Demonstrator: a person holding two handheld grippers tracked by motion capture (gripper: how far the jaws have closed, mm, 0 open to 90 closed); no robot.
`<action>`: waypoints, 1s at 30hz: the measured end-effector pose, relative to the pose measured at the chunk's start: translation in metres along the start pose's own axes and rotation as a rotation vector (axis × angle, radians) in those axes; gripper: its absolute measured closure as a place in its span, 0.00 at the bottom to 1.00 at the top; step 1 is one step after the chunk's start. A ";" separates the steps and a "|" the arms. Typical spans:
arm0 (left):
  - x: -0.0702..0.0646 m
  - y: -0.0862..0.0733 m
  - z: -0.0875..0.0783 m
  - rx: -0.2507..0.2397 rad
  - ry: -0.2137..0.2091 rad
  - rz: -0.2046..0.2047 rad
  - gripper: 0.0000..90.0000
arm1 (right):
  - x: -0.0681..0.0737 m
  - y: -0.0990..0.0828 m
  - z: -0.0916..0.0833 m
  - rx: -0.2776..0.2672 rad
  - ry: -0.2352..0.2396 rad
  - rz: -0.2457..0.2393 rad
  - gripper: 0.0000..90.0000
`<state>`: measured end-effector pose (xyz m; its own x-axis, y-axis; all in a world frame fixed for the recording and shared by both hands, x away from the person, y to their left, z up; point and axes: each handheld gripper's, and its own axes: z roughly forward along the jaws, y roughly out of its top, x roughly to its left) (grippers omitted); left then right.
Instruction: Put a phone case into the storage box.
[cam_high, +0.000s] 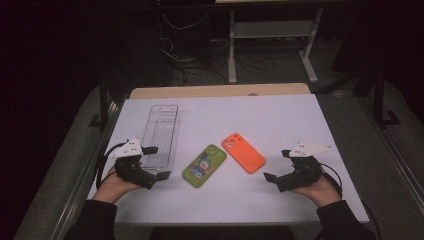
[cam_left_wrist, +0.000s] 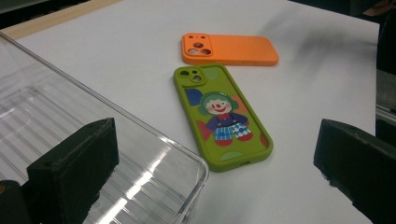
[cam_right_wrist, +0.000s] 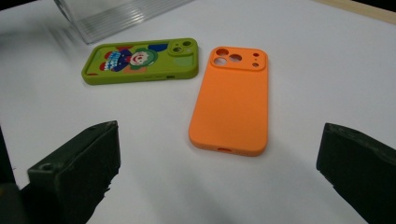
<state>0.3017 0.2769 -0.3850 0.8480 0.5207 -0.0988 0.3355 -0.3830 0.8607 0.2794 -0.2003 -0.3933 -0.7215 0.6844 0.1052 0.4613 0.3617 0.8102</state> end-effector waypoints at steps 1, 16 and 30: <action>0.000 0.000 0.000 0.000 0.000 0.000 0.00 | 0.000 0.001 0.000 0.003 -0.008 -0.010 0.00; -0.001 0.003 -0.002 -0.016 -0.011 0.016 0.00 | 0.000 0.037 0.023 0.053 -0.046 -0.007 0.00; -0.001 0.004 -0.002 -0.022 -0.014 0.014 0.00 | -0.003 0.067 0.057 0.121 -0.059 0.009 0.01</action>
<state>0.3014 0.2764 -0.3801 0.8582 0.5048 -0.0934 0.3147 -0.3734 0.8727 0.3419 -0.1416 -0.3720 -0.6873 0.7225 0.0751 0.5291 0.4271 0.7332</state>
